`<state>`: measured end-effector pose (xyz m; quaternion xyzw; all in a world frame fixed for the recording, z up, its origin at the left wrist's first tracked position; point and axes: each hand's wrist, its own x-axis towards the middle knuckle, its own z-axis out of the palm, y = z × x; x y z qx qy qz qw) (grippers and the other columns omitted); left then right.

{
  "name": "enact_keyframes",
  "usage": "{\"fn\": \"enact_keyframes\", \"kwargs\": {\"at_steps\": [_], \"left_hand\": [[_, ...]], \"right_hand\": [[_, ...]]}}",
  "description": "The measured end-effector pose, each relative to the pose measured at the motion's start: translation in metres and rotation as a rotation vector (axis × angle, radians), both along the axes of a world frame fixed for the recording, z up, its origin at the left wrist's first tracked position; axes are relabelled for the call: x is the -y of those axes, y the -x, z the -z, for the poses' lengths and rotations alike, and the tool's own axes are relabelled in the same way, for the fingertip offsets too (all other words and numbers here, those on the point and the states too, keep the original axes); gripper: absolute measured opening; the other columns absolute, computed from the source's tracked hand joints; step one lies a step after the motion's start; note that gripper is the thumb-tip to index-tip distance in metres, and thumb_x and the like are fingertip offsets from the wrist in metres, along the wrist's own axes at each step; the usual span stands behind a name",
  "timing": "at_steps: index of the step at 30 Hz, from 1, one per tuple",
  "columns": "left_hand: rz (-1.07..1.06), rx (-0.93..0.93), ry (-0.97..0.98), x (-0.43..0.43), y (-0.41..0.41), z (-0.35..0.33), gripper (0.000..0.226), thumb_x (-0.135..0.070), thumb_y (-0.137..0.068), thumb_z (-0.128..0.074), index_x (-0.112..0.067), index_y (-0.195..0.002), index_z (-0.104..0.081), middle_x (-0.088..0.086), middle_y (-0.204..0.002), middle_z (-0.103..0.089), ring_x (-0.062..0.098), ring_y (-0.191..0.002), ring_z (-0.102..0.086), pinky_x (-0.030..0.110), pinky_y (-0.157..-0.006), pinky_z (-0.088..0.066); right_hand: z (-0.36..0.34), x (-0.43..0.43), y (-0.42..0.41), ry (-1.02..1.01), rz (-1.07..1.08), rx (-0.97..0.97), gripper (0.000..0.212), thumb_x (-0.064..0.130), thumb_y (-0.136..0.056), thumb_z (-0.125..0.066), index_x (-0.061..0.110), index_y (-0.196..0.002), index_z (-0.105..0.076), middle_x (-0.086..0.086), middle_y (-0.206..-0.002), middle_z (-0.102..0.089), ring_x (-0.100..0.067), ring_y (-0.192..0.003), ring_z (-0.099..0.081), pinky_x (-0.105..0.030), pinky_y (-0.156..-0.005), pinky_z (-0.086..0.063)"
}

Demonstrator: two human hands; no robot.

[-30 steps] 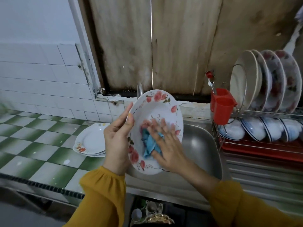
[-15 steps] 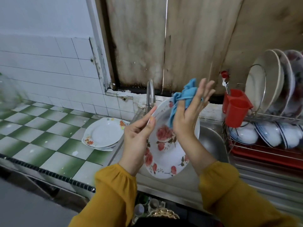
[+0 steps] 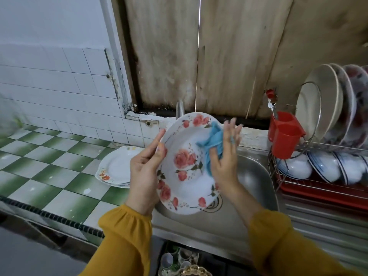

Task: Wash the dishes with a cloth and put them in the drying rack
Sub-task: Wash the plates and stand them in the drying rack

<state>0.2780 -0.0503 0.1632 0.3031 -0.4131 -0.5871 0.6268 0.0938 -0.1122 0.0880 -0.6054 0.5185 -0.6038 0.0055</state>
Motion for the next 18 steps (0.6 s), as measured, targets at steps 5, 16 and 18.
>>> {"fn": "enact_keyframes", "kwargs": {"at_steps": [5, 16, 18], "left_hand": [[-0.026, 0.187, 0.13, -0.002, 0.023, 0.008, 0.022, -0.033, -0.084, -0.073, -0.037, -0.106, -0.074, 0.004, -0.112, -0.072, 0.023, -0.114, -0.064, 0.038, -0.095, -0.053], [-0.049, 0.023, 0.005, 0.01, -0.005, -0.009, 0.034, -0.028, -0.072, -0.066, -0.03, -0.105, -0.073, 0.0, -0.105, -0.075, 0.021, -0.096, -0.071, 0.033, -0.077, -0.06], [-0.003, 0.053, 0.007, 0.007, 0.002, -0.003, 0.029, -0.022, -0.077, -0.062, -0.031, -0.102, -0.073, 0.002, -0.102, -0.075, 0.021, -0.092, -0.072, 0.032, -0.072, -0.06]], "right_hand": [[-0.066, 0.012, -0.03, 0.173, -0.125, 0.234, 0.063, 0.041, -0.103, -0.035, 0.038, -0.154, 0.002, 0.0, -0.164, 0.01, -0.045, -0.147, -0.003, -0.057, -0.114, -0.03], [0.04, -0.029, 0.006, -0.165, -0.032, -0.311, 0.069, 0.038, -0.096, -0.035, 0.053, -0.149, 0.005, 0.018, -0.16, 0.02, -0.016, -0.148, 0.019, -0.063, -0.116, -0.007], [0.022, -0.015, 0.018, -0.093, 0.051, 0.062, 0.063, 0.033, -0.097, -0.039, 0.044, -0.152, -0.011, 0.01, -0.163, 0.009, -0.022, -0.15, 0.014, -0.055, -0.12, -0.007]]}}
